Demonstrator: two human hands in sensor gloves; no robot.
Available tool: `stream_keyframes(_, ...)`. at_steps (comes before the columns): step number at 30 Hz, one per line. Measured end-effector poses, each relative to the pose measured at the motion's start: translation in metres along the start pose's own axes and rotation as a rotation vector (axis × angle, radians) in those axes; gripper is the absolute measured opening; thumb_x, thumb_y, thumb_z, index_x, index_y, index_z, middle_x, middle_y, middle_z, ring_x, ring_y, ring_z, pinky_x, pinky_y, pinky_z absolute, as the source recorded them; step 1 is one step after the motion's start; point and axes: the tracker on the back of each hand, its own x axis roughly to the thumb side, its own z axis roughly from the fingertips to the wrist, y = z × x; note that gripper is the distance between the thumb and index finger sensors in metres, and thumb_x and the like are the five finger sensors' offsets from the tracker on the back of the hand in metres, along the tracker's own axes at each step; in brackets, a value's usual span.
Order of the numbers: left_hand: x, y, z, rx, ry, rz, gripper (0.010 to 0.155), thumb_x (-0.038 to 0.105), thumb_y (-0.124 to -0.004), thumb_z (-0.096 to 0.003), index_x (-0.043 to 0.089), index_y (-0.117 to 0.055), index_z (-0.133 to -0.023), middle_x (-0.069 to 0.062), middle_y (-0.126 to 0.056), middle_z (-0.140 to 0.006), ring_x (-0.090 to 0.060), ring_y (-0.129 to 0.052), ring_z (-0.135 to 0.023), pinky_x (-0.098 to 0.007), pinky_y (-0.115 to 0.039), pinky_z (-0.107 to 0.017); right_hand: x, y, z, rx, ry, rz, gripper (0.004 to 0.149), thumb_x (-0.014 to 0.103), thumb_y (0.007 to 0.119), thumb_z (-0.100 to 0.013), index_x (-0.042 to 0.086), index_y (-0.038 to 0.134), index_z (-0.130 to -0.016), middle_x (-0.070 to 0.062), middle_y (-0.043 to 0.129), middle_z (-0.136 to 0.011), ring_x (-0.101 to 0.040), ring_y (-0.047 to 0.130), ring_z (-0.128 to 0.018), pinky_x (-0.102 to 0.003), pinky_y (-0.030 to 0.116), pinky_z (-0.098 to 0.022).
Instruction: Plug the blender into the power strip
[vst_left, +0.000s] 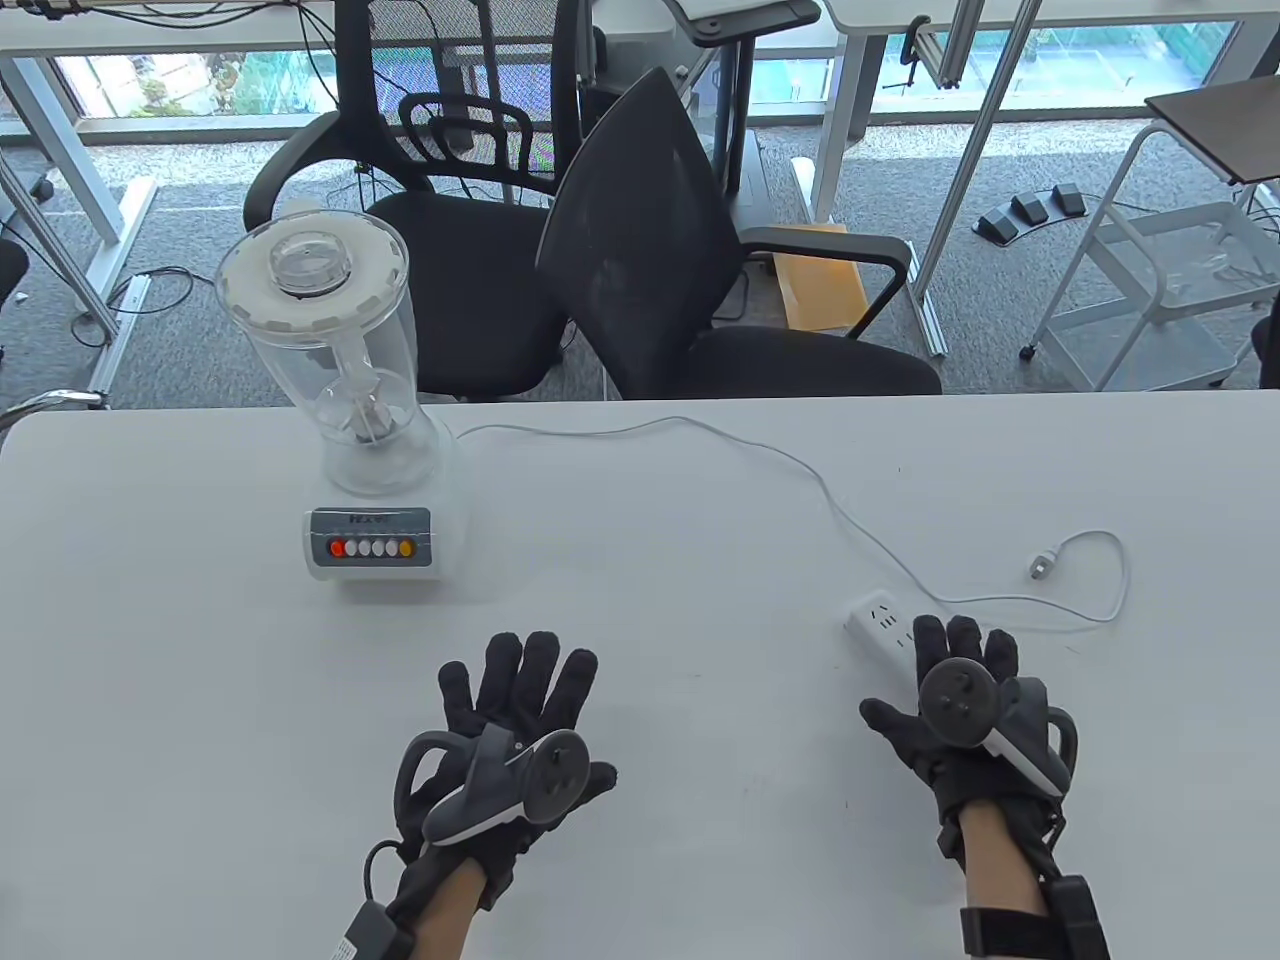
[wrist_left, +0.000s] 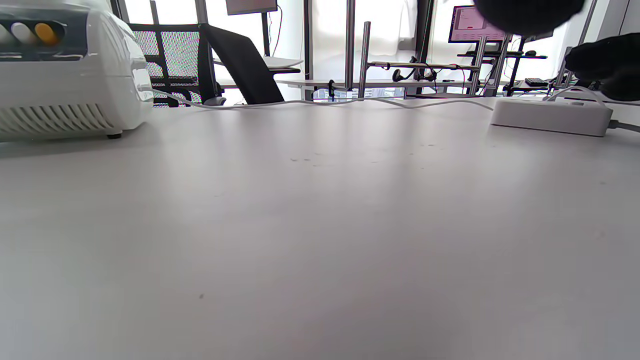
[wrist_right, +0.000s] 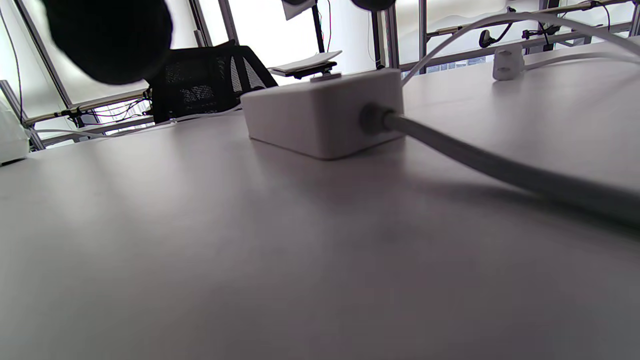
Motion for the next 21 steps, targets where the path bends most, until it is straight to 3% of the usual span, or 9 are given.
stream_keyframes(9,0.0,0.0,0.0,0.006,-0.005,0.007,0.101,0.072,-0.059,-0.0436,0.027,0.003,-0.11,-0.02,-0.009,-0.125,-0.055,-0.016,-0.114,-0.083,-0.023,-0.07,-0.013,0.013,-0.015,0.027,0.067,-0.017,0.097,0.055,0.075,-0.048,-0.001,0.032,-0.114,-0.032,0.038,-0.115,-0.065,0.034,-0.1,-0.084,0.039,-0.057)
stream_keyframes(13,0.001,0.0,0.0,-0.004,-0.011,0.008,0.101,0.072,-0.059,-0.0437,0.027,0.002,-0.11,-0.019,-0.01,-0.125,-0.055,-0.017,-0.114,-0.083,-0.023,-0.07,-0.009,0.009,-0.022,-0.043,0.108,0.034,0.087,0.05,0.077,-0.049,-0.001,0.045,-0.112,-0.031,0.051,-0.112,-0.061,0.048,-0.1,-0.082,0.044,-0.058)
stream_keyframes(21,0.0,-0.001,-0.001,-0.02,-0.013,0.011,0.1,0.072,-0.059,-0.0437,0.028,0.001,-0.111,-0.019,-0.011,-0.125,-0.055,-0.017,-0.114,-0.083,-0.024,-0.07,-0.006,0.009,-0.028,-0.043,0.137,0.085,0.084,0.046,0.081,-0.047,-0.003,0.053,-0.109,-0.031,0.066,-0.103,-0.055,0.072,-0.086,-0.07,0.06,-0.058)
